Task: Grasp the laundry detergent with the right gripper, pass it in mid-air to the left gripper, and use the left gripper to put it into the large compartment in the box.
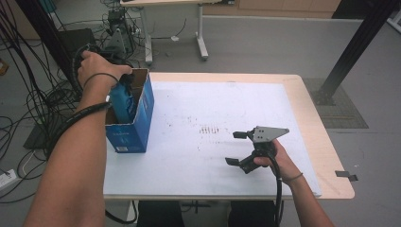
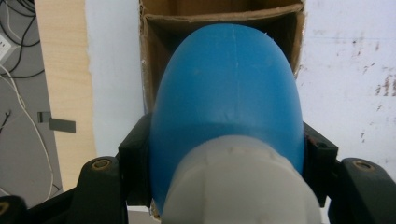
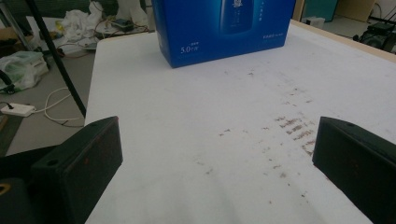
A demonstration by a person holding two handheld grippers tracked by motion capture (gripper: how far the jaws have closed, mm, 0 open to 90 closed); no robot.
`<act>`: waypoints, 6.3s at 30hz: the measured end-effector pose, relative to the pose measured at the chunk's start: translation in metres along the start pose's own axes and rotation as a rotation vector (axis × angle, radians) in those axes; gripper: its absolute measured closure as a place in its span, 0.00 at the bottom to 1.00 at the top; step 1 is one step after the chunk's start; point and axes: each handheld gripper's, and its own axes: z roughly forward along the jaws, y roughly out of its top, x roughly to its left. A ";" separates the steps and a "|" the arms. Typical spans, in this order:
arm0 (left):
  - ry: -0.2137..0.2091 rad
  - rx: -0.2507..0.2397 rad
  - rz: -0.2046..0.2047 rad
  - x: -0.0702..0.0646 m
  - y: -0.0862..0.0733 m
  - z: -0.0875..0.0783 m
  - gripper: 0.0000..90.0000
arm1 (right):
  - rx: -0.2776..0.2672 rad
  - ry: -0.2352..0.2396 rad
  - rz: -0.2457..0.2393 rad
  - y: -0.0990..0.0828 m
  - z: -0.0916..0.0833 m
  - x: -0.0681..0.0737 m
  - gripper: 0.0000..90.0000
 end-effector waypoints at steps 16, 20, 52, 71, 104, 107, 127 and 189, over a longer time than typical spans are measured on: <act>-0.009 0.016 0.003 0.000 -0.003 0.028 0.42 | 0.007 0.002 -0.003 0.000 0.001 0.000 0.02; -0.003 0.023 0.005 -0.002 -0.004 0.033 0.42 | 0.009 0.004 -0.004 0.001 0.001 0.000 0.02; 0.003 0.073 0.012 -0.006 -0.004 0.064 0.42 | 0.015 0.011 -0.007 0.003 0.004 0.000 0.02; 0.008 0.074 0.014 -0.007 -0.002 0.065 0.41 | 0.019 -0.002 0.000 0.001 -0.002 0.002 0.02; 0.010 0.071 0.004 -0.007 -0.006 0.064 0.42 | 0.014 -0.004 0.000 0.001 -0.004 0.002 0.02; 0.009 0.069 0.001 -0.007 -0.007 0.064 0.42 | 0.014 -0.005 0.001 0.001 -0.004 0.002 0.02; 0.010 0.065 -0.002 -0.007 -0.008 0.064 0.42 | 0.009 -0.005 -0.001 0.000 -0.004 0.001 0.02; -0.041 0.034 -0.014 0.005 -0.015 0.035 0.31 | 0.018 0.003 0.011 -0.003 0.002 -0.001 0.02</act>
